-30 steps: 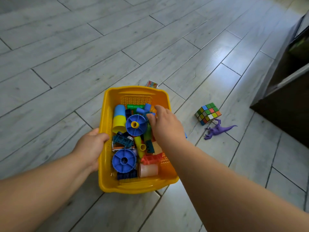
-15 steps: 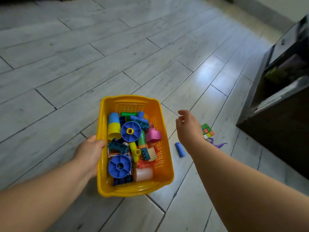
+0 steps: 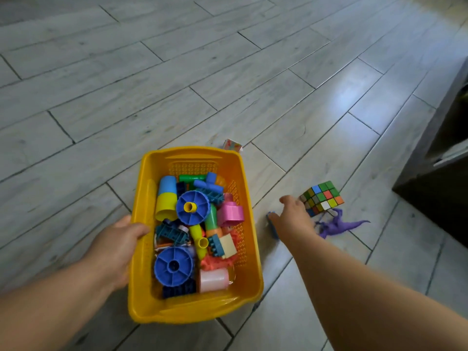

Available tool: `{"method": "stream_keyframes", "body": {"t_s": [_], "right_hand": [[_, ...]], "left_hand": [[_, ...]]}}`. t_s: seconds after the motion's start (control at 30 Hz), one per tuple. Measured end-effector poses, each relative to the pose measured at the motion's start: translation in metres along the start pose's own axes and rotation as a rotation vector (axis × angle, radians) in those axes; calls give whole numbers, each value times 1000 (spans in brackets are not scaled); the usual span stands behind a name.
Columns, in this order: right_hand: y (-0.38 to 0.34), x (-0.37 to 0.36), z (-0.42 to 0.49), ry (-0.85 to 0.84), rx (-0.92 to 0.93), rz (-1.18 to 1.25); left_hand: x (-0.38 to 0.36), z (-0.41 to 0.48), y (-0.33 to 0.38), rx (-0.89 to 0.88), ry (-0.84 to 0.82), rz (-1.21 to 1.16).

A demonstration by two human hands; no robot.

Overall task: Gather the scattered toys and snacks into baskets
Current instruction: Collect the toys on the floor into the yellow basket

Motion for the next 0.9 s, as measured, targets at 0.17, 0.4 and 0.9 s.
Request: {"method": "stream_keyframes", "body": {"t_s": [0.17,0.4,0.9], "right_hand": [[13,-23,15,-31,-5,-56],[12,-20,25,41,40,12],[-135,-40,-7,43,926,-238]], "left_hand": [[-2,3,-10,13,42,-9],[-4,5,-7,12,79,-30],[-17,4,-7,-11,-10,-102]]}}
Point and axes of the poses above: each hand's wrist, its own z-axis towards the middle knuckle, its own x-axis out of the back of the hand, y = z × x, the point moved 3 cm from there along z, towards the middle knuckle, and after that the axes turned 9 degrees about z, right-handed, at the moved point
